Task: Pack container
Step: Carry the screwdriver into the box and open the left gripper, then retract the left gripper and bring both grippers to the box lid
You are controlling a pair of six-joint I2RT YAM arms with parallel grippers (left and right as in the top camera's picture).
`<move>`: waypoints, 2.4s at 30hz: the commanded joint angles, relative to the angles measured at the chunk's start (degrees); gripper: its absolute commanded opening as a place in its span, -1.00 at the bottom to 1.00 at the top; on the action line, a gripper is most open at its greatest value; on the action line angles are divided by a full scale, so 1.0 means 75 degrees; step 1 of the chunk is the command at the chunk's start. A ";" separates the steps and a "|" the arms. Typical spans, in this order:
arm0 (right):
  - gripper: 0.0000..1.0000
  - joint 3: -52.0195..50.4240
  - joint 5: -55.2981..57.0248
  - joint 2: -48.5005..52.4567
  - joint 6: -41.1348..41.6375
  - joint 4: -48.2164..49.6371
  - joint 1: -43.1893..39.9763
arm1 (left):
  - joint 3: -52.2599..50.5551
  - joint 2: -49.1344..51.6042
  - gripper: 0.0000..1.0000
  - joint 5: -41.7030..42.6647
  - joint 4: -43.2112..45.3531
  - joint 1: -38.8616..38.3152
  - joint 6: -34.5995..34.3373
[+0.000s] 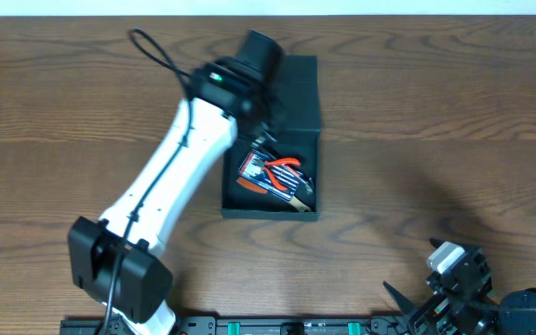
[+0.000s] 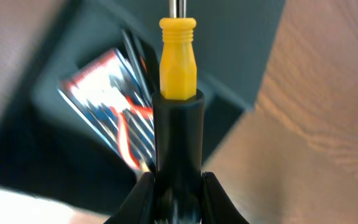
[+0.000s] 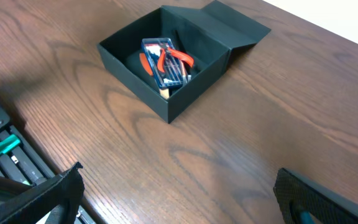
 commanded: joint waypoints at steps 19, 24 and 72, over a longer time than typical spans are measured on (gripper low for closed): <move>0.98 0.0003 0.0079 -0.0017 0.0099 0.0000 -0.0029 | -0.3299 0.0012 -0.70 0.0149 0.1696 -0.0758 -0.2445; 0.99 0.0003 0.0079 -0.0017 0.0099 0.0000 -0.0026 | -0.3480 0.0012 -0.68 0.0149 0.1693 -0.0758 -0.2439; 0.99 0.0003 0.0079 -0.0017 0.0099 0.0000 -0.0029 | -0.3459 -0.6102 0.97 -0.0460 0.0766 0.0044 -0.0656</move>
